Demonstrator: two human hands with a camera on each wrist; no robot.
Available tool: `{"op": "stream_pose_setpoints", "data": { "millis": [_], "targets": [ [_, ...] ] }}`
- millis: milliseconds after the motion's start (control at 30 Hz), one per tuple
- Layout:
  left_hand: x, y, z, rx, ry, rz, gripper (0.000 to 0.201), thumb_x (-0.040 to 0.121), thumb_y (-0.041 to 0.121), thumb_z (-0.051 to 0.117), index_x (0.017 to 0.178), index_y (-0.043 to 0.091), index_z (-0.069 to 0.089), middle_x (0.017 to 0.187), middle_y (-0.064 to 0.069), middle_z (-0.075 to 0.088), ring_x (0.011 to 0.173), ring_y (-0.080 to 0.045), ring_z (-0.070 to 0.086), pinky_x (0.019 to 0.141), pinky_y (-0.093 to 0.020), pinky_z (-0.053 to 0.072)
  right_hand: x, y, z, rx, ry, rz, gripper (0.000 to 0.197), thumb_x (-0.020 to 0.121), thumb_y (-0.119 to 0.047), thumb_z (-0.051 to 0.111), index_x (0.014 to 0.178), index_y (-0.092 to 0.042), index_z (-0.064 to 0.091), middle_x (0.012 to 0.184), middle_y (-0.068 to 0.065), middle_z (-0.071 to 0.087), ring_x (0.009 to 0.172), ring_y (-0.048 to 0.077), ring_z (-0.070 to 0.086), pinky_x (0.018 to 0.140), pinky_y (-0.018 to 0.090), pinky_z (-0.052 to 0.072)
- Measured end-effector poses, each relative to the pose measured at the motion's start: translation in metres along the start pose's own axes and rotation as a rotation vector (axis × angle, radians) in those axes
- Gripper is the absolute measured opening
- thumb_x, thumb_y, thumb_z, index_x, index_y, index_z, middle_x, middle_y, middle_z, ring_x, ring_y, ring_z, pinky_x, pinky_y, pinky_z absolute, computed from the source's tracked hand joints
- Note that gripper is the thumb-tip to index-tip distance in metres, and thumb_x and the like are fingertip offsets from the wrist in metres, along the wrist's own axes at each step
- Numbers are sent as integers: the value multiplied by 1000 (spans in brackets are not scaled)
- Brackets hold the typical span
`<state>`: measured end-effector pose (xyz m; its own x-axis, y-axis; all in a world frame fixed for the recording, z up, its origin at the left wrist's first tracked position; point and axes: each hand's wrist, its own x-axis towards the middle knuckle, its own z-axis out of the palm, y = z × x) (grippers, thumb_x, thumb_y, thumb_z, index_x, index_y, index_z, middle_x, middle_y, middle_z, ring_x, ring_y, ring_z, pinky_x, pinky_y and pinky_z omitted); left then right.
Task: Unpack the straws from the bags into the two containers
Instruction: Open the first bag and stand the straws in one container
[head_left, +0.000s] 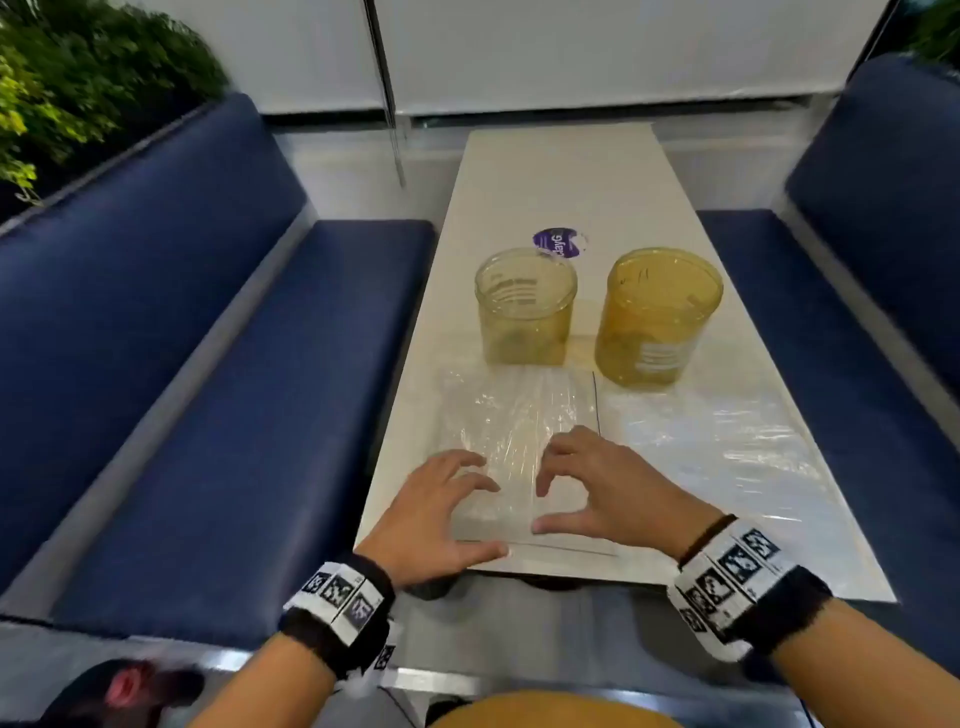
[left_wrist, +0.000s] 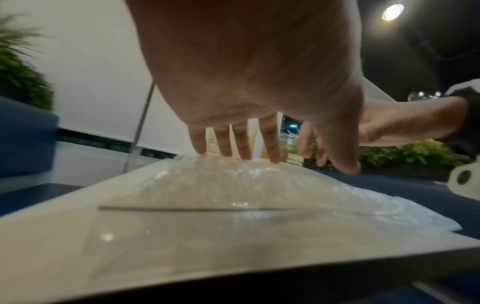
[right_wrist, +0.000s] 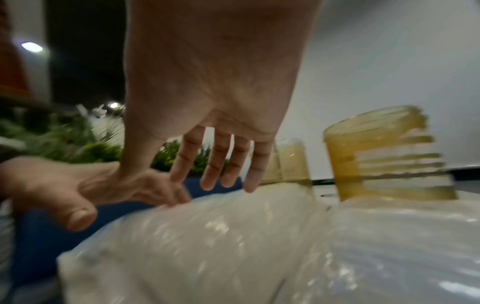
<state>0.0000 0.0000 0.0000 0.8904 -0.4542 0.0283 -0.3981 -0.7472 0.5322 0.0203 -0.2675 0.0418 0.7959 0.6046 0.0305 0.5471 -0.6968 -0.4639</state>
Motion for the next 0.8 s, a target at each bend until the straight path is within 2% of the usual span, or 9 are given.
{"op": "stream_pose_setpoints", "data": {
  "millis": [67, 133, 167, 300, 433, 500, 633, 733, 800],
  "targets": [
    [5, 3, 5, 70, -58, 29, 73, 67, 73, 71, 131, 44, 53, 148, 16, 34, 142, -3, 26, 116, -26, 25, 9, -8, 19, -180, -123, -43, 61, 65, -80, 65, 108, -37, 62, 119, -13, 51, 109, 9, 44, 85, 30, 45],
    [6, -1, 10, 139, -37, 60, 68, 70, 64, 73, 132, 42, 53, 148, 11, 38, 140, -9, 32, 115, -30, 32, 11, -11, 39, -279, -186, -45, 64, 63, -73, 72, 114, -36, 59, 126, -7, 48, 114, 16, 43, 86, 34, 44],
    [7, -4, 12, 162, -17, 74, 62, 74, 58, 73, 131, 40, 55, 146, 9, 41, 138, -12, 36, 112, -33, 37, 12, -8, 45, -303, -169, -42, 62, 63, -65, 77, 114, -35, 58, 126, -6, 49, 114, 18, 44, 85, 35, 44],
    [5, -14, 16, 223, 75, 142, 41, 88, 42, 68, 128, 33, 62, 141, 2, 53, 129, -19, 50, 102, -37, 48, 4, -4, 52, -338, -16, -62, 45, 66, -43, 83, 101, -30, 58, 121, -2, 55, 108, 22, 52, 79, 37, 51],
    [2, -13, 15, 306, 149, 232, 32, 97, 41, 57, 123, 29, 69, 137, -1, 62, 122, -23, 61, 93, -37, 55, -3, -3, 49, -314, 87, -125, 28, 80, -39, 76, 102, -28, 62, 119, -3, 60, 110, 22, 56, 82, 33, 50],
    [3, -6, 8, 316, 196, 242, 32, 98, 40, 56, 124, 27, 69, 137, -1, 63, 118, -23, 64, 92, -35, 55, -3, -6, 36, -314, 141, -142, 22, 82, -34, 76, 100, -26, 66, 114, -4, 63, 106, 21, 59, 80, 32, 50],
    [12, 26, -25, 300, 367, 260, 28, 96, 33, 63, 122, 23, 69, 134, 0, 63, 115, -21, 62, 91, -37, 51, 8, -18, -3, -293, 313, -140, 7, 87, -22, 72, 93, -19, 71, 101, -1, 66, 90, 22, 62, 69, 36, 51],
    [20, 53, -48, 335, 444, 297, 26, 93, 41, 67, 109, 21, 72, 124, 1, 66, 110, -20, 62, 85, -36, 48, 22, -23, -34, -313, 402, -118, 10, 94, -23, 61, 94, -18, 71, 94, -2, 65, 83, 22, 58, 65, 39, 47],
    [30, 64, -58, 371, 480, 310, 21, 93, 37, 68, 103, 19, 71, 114, 0, 67, 99, -23, 64, 74, -38, 49, 33, -24, -51, -289, 433, -105, 18, 97, -28, 54, 94, -19, 69, 90, -3, 66, 79, 22, 60, 65, 41, 48]
  ]
}}
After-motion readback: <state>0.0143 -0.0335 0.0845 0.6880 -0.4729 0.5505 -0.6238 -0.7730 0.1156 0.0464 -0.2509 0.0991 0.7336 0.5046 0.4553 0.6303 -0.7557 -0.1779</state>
